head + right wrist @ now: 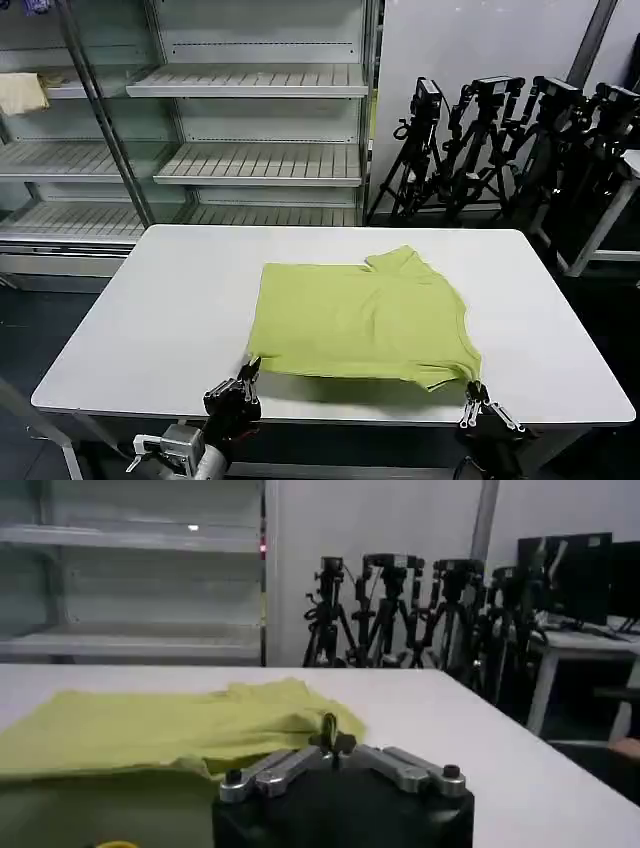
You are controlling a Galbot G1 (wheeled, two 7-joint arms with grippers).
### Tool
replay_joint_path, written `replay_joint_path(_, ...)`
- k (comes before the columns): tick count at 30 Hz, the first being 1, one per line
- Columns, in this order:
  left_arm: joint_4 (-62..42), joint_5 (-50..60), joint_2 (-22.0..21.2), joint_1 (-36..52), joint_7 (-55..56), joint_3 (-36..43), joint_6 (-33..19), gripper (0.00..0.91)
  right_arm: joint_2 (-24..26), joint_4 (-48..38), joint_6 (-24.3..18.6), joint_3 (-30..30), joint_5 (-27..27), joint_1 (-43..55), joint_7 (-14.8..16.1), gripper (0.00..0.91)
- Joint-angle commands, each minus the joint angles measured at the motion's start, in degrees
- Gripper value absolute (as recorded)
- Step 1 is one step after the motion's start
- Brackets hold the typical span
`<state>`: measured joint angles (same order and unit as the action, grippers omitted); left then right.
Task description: Fold and organize the clothes.
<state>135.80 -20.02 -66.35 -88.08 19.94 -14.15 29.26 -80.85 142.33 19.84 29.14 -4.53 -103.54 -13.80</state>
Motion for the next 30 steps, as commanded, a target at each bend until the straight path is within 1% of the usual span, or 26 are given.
replay_joint_path(1, -3.62, -0.04, 2.37, 4.66, -0.88, 1.17, -0.58, 0.04, 3.04, -2.73, 0.85, 2.4, -3.29, 6.13, -0.11, 0.0)
replay_joint_path(2, -4.04, -0.08, 2.55, 5.17, -0.91, 1.31, -0.58, 0.05, 3.29, -3.12, 0.92, 2.61, -3.55, 6.55, -0.14, 0.0)
replay_joint_path(7, -7.19, -0.46, 3.73, 9.1, -1.43, 2.16, -0.54, 0.04, 5.65, -6.5, 1.94, 3.23, -5.8, 10.03, -0.11, 0.0)
replay_joint_path(16, -12.15, -0.57, 5.86, 15.4, -1.91, 3.09, -0.76, 0.05, 9.06, -11.19, 3.66, 1.54, -7.11, 14.86, 0.46, 0.0)
replay_joint_path(21, -14.64, 0.02, 6.02, 17.24, -2.07, 3.6, -0.81, 0.05, 9.25, -13.88, 4.27, 0.69, -7.78, 17.55, 0.29, 0.0)
replay_joint_path(30, -16.45, 2.03, 5.01, 18.32, -2.18, 5.02, -1.84, 0.06, 8.58, -17.69, 4.2, -1.92, -6.76, 20.5, 0.34, 0.0)
